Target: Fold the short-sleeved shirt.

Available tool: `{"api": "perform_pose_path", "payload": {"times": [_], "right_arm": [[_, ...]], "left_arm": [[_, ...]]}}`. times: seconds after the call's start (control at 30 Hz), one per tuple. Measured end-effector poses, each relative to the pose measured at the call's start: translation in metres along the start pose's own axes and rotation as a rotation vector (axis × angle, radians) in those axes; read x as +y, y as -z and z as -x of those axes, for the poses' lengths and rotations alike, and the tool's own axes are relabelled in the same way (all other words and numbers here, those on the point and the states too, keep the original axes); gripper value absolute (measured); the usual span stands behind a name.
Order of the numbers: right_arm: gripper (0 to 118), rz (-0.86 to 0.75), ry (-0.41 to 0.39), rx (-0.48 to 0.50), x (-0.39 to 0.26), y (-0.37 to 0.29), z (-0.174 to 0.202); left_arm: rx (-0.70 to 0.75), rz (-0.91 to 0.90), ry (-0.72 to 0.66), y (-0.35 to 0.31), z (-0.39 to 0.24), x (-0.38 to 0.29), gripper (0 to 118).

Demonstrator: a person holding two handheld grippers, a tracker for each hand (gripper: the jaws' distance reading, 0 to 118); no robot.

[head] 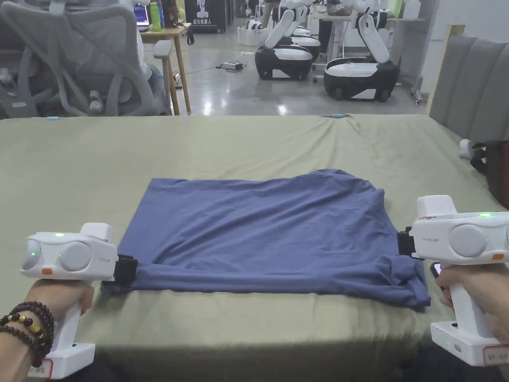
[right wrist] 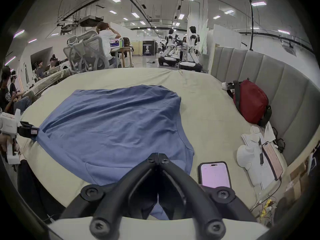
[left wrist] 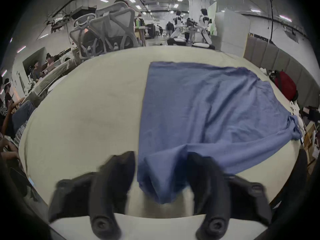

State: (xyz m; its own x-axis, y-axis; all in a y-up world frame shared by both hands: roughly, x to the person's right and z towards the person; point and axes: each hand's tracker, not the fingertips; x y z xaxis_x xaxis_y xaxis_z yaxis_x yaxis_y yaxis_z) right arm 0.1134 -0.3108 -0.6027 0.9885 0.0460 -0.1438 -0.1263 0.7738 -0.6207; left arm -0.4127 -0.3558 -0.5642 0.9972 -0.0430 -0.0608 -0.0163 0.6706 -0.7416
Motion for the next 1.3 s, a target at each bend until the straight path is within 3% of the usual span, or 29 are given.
{"api": "perform_pose_path", "payload": {"times": [0.03,0.1,0.13,0.2,0.27,0.3,0.33,0.37,0.4,0.43,0.57,0.67,0.8,0.83,0.87,1.0,1.3], "right_arm": [[0,0.004,0.001,0.001,0.000,0.001,-0.001],[0,0.015,-0.001,0.002,-0.002,0.003,-0.003],[0,0.022,-0.006,-0.003,-0.003,0.004,-0.004],[0,0.035,-0.009,-0.009,-0.003,0.012,-0.010],[4,0.043,-0.007,-0.014,-0.004,0.014,-0.012],[21,0.049,-0.005,-0.014,-0.005,0.015,-0.014],[70,0.057,-0.005,-0.016,-0.006,0.018,-0.015],[103,0.070,-0.010,-0.016,-0.006,0.021,-0.015],[118,0.094,-0.013,-0.016,-0.008,0.026,-0.017],[118,0.109,-0.011,-0.018,-0.010,0.031,-0.018],[88,0.153,-0.015,-0.019,-0.016,0.039,-0.022],[79,0.223,-0.025,-0.030,-0.025,0.048,-0.026],[42,0.282,-0.040,0.025,-0.035,0.058,-0.029],[21,0.274,-0.030,0.071,-0.036,0.057,-0.030],[8,0.268,-0.019,0.080,-0.036,0.055,-0.028],[5,0.246,-0.064,0.042,-0.029,0.047,-0.023],[5,0.080,-0.066,0.038,0.029,0.020,-0.028]], "left_arm": [[-0.008,0.011,0.000,0.002,0.000,-0.004,32],[-0.018,0.012,-0.014,0.002,0.001,-0.008,20],[-0.015,0.000,-0.011,-0.004,0.001,-0.006,4],[-0.064,-0.047,-0.076,-0.012,0.003,-0.001,4],[-0.045,-0.048,-0.030,-0.019,0.001,0.003,4],[-0.041,-0.052,-0.016,-0.022,-0.001,0.003,4],[-0.040,-0.058,-0.017,-0.025,-0.001,0.004,4],[-0.044,-0.064,-0.018,-0.026,-0.002,0.005,4],[-0.047,-0.068,-0.018,-0.026,-0.002,0.006,4],[-0.046,-0.069,-0.016,-0.026,-0.003,0.007,4],[-0.042,-0.072,-0.020,-0.026,-0.003,0.007,4],[-0.043,-0.071,-0.019,-0.025,-0.001,0.006,4],[-0.047,-0.069,-0.019,-0.025,0.000,0.004,4],[-0.047,-0.068,-0.018,-0.025,0.000,0.003,4],[-0.048,-0.068,-0.018,-0.025,0.000,0.002,4],[-0.048,-0.066,-0.014,-0.027,0.000,0.001,4],[-0.074,-0.153,-0.003,-0.049,0.006,0.046,4]]}}
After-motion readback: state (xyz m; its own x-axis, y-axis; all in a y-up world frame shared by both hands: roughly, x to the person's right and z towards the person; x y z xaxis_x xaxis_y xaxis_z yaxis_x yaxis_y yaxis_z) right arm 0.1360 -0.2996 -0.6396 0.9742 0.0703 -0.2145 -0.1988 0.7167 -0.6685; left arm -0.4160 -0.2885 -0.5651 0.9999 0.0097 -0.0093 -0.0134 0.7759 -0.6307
